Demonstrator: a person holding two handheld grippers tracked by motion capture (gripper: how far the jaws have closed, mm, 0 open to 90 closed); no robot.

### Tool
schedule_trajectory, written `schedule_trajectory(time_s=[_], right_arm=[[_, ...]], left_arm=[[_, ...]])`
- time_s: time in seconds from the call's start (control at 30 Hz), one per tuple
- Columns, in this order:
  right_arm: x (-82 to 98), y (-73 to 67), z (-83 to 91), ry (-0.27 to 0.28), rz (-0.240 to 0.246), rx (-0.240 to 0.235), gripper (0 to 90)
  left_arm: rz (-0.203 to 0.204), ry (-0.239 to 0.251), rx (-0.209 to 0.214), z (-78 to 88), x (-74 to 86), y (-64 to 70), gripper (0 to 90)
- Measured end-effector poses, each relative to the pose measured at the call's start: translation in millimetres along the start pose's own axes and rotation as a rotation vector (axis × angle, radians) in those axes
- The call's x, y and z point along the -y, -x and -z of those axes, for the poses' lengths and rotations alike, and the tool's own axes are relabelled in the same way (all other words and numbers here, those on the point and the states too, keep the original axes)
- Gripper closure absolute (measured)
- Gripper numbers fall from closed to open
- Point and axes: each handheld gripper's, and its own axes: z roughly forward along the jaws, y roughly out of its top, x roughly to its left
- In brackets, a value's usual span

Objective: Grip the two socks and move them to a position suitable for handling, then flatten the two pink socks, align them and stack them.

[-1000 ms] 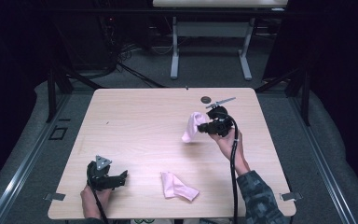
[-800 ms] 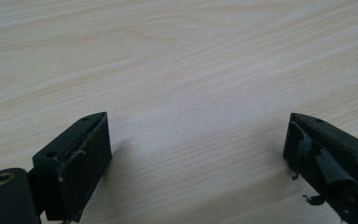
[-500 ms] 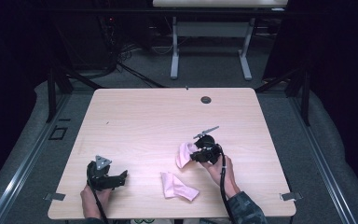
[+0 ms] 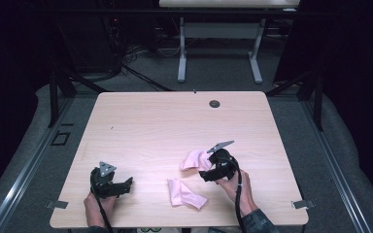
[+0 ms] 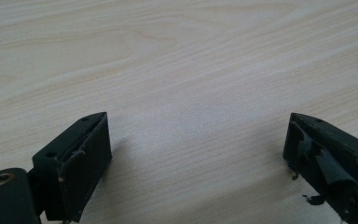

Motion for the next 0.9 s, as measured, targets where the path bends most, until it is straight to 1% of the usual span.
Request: schedule_trajectory(time_s=[0.03, 0.07, 0.13, 0.17, 0.2, 0.23, 0.27, 0.3, 0.37, 0.4, 0.43, 0.47, 0.5, 0.6, 0.63, 0.73, 0.8, 0.83, 0.87, 0.9], right_arm=[[2.7, -3.0, 2.4, 0.007, 0.001, -0.001, 17.6], [4.9, -4.8, 5.7, -0.005, 0.022, 0.006, 15.6], [9.7, -10.3, 8.7, 0.003, 0.04, 0.001, 14.4], [13.3, -13.5, 10.7, 0.003, 0.056, 0.001, 13.9], [15.6, -16.0, 12.0, 0.001, 0.063, -0.009, 13.8], [18.1, -18.3, 13.1, -0.003, 0.073, -0.005, 13.8], [20.5, -21.4, 14.1, -0.002, 0.074, -0.013, 13.8], [22.7, -23.8, 14.9, -0.001, 0.086, -0.011, 13.8], [26.6, -29.4, 17.2, -0.004, 0.092, -0.016, 14.1], [29.1, -32.3, 17.1, 0.008, 0.093, -0.027, 14.2], [31.5, -34.8, 17.5, 0.012, 0.104, -0.026, 14.5], [34.2, -38.2, 18.3, 0.011, 0.108, -0.025, 14.5], [35.8, -40.6, 19.0, 0.003, 0.108, -0.034, 14.6], [40.4, -46.4, 19.7, 0.005, 0.127, -0.036, 15.0], [41.0, -48.0, 20.1, 0.01, 0.132, -0.03, 15.5], [42.6, -56.2, 21.5, 0.023, 0.161, -0.038, 19.4], [43.7, -64.4, 21.4, 0.022, 0.189, -0.032, 24.2], [44.2, -67.4, 20.6, 0.023, 0.195, -0.028, 26.9], [45.1, -71.2, 19.2, 0.013, 0.211, -0.03, 29.9], [45.9, -73.5, 17.8, 0.012, 0.218, -0.029, 31.5]], left_arm=[[0.0, 0.0, 0.0, 0.0, 0.0, 0.0, 7.4], [0.0, -0.001, 0.0, 0.1, 0.0, 0.0, 7.4], [-0.001, -0.003, -0.002, 0.2, 0.0, 0.0, 7.4], [-0.001, -0.001, -0.001, 0.1, -0.1, 0.0, 7.4], [-0.003, -0.002, -0.001, 0.1, 0.0, -0.2, 7.4], [-0.001, 0.0, 0.0, 0.0, 0.0, -0.1, 7.4], [-0.001, 0.0, 0.0, 0.0, 0.0, 0.0, 7.4], [-0.001, -0.001, -0.001, 0.1, 0.0, 0.0, 7.4], [-0.001, -0.001, -0.001, 0.1, 0.0, 0.1, 7.4], [0.0, 0.0, 0.0, 0.0, 0.0, 0.0, 7.4], [-0.002, -0.003, 0.0, 0.2, -0.1, -0.3, 7.4], [0.004, 0.0, 0.0, 0.0, 0.0, 0.0, 7.4], [0.003, -0.002, 0.002, 0.0, 0.0, -0.2, 7.4], [0.007, -0.002, 0.004, -0.5, -0.2, -0.7, 7.3], [0.007, -0.002, 0.005, -0.5, -0.3, -0.7, 7.3], [0.007, -0.003, 0.006, -0.5, -0.4, -0.9, 7.3], [0.008, -0.005, 0.007, -0.4, -0.5, -0.8, 7.3], [0.008, -0.005, 0.007, -0.5, -0.5, -0.8, 7.3], [0.008, -0.005, 0.006, -0.5, -0.5, -0.8, 7.2], [0.014, -0.006, 0.0, -1.0, -0.7, -0.7, 6.8]])
